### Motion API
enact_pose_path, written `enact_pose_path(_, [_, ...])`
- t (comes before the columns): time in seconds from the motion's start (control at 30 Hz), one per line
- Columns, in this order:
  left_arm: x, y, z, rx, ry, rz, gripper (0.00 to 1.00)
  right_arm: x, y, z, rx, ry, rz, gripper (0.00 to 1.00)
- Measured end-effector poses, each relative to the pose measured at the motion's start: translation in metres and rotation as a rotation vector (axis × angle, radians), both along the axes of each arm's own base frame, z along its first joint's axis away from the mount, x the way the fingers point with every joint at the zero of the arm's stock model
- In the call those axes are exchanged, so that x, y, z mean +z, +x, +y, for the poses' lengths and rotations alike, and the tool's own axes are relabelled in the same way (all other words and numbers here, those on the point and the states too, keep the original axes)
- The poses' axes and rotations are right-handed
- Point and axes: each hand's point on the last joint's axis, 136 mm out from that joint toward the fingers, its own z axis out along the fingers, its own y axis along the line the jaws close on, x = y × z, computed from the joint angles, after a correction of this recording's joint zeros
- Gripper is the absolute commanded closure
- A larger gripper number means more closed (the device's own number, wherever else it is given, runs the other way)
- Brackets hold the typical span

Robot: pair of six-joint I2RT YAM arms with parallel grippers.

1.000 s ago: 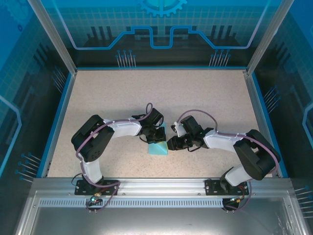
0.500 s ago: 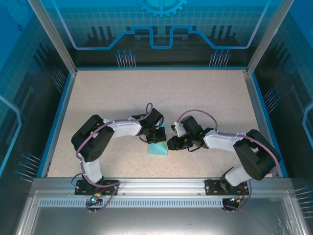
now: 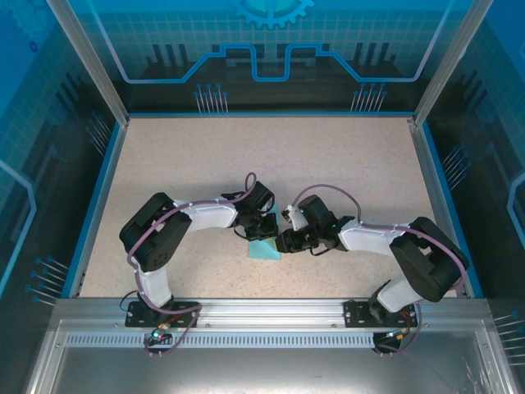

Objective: Fold a paper plane with a square sheet of paper (pick it up from the middle)
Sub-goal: Fold the triangle a second time at the center of the table.

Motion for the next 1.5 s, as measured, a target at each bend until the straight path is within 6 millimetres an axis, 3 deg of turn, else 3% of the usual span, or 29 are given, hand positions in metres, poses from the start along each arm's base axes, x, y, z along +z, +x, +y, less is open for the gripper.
enact_pose_path(0.73, [-0.001,0.001,0.002,0.006,-0.001,0.000,0.88,-0.029,-0.002,0.003,-0.009,-0.022,0.050,0.83])
enact_pose_path(1.03, [0.001,0.001,0.003,0.007,-0.003,-0.004,0.80,-0.031,-0.002,0.002,0.007,-0.049,0.040,0.84])
enact_pose_path(1.3, [0.005,0.007,0.012,0.024,0.008,-0.011,0.67,-0.034,-0.003,0.002,0.028,-0.104,0.031,0.85])
enact_pose_path(1.5, [0.022,0.016,0.020,0.029,0.010,-0.045,0.61,-0.035,-0.003,0.002,0.032,-0.124,0.023,0.86])
